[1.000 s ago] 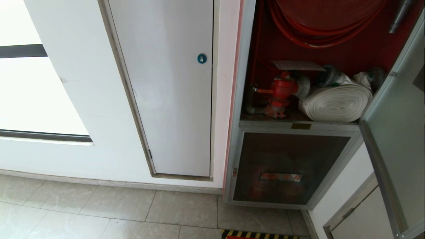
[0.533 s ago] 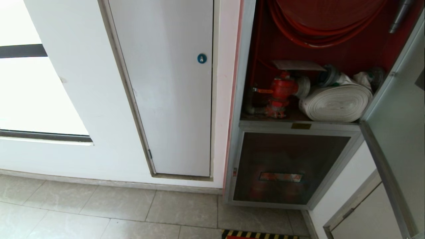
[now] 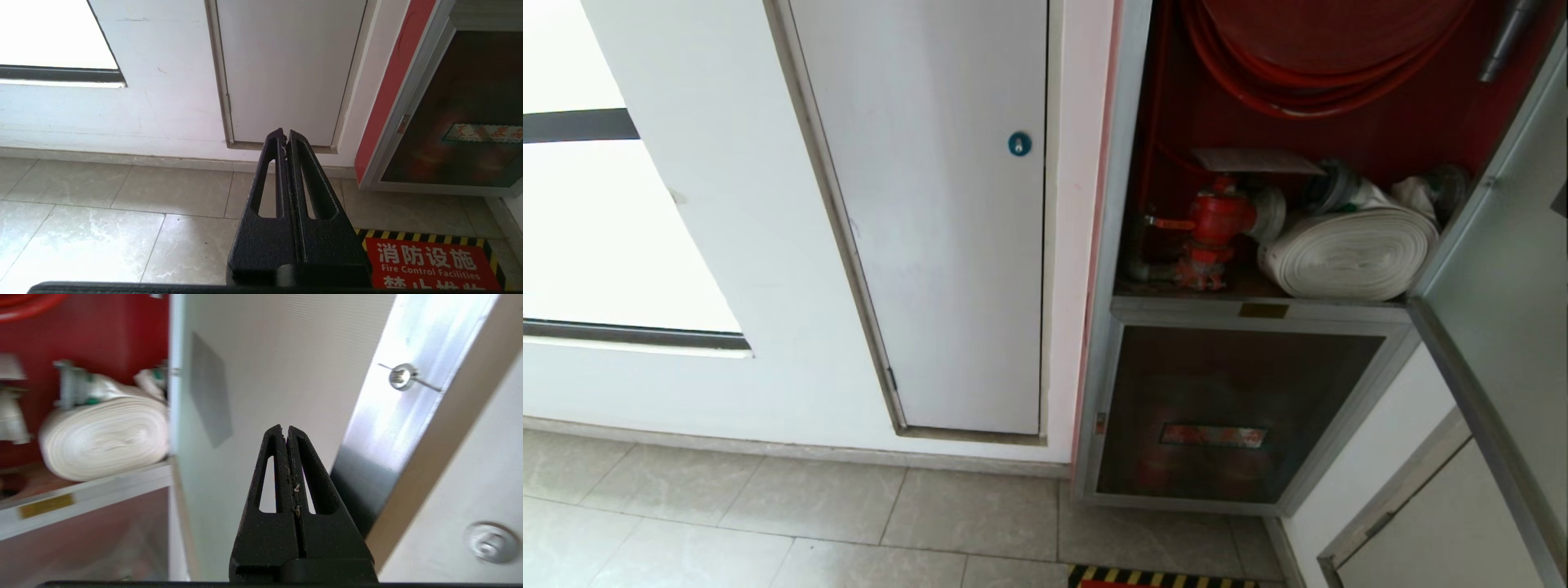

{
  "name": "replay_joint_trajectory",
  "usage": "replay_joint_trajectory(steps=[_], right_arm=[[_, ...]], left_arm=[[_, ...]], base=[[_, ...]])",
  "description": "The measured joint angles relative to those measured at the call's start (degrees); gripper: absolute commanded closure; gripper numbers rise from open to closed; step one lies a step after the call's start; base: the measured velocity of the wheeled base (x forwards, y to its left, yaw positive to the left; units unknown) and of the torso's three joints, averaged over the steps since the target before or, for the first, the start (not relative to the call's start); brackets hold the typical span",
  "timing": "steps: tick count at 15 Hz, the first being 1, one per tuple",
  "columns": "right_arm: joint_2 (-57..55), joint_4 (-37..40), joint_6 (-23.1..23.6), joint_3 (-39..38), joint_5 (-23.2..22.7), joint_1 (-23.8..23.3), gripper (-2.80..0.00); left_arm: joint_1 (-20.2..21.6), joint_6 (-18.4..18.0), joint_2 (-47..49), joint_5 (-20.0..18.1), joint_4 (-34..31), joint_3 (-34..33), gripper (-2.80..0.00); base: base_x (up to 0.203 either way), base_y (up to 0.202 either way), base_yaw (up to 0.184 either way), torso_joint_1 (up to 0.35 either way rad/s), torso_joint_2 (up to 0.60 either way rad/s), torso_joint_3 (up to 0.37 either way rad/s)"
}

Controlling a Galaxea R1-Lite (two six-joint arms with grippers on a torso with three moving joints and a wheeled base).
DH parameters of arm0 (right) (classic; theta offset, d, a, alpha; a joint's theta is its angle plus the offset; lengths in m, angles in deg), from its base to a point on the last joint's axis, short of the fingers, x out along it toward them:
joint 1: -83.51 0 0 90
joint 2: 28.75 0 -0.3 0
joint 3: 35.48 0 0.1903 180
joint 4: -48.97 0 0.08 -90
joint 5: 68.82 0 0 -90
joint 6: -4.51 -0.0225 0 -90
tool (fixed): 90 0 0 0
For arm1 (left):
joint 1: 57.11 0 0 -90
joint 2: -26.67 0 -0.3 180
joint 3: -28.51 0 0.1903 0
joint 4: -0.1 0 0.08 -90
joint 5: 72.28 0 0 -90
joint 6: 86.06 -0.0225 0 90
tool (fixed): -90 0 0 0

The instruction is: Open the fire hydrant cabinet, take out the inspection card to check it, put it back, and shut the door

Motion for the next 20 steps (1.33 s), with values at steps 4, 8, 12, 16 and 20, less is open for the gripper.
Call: replay_joint_trajectory(steps=[4,8,12,16,20], right_arm=[[-0.75,0.02,-0.11,-0.02,-2.96,-7.05,0.0],[-2.53,0.0,-0.36,0.06,-6.51,-12.27,0.0],[-4.51,-0.09,-0.73,1.22,-8.51,-15.49,0.0],[-5.82,-0.13,-1.63,2.05,-10.9,-18.66,0.0],[-6.46,-0.13,-1.66,2.12,-12.73,-21.39,0.0]], left_arm=[[0.0,-0.02,0.0,0.0,0.0,0.0,0.0],[0.0,0.0,0.0,0.0,0.0,0.0,0.0],[0.0,0.0,0.0,0.0,0.0,0.0,0.0],[0.0,-0.02,0.0,0.01,0.0,0.0,0.0],[0.0,-0.02,0.0,0.0,0.0,0.0,0.0]], base=[[0.0,0.0,0.0,0.0,0.0,0.0],[0.0,0.0,0.0,0.0,0.0,0.0],[0.0,0.0,0.0,0.0,0.0,0.0],[0.0,0.0,0.0,0.0,0.0,0.0],[0.0,0.0,0.0,0.0,0.0,0.0]])
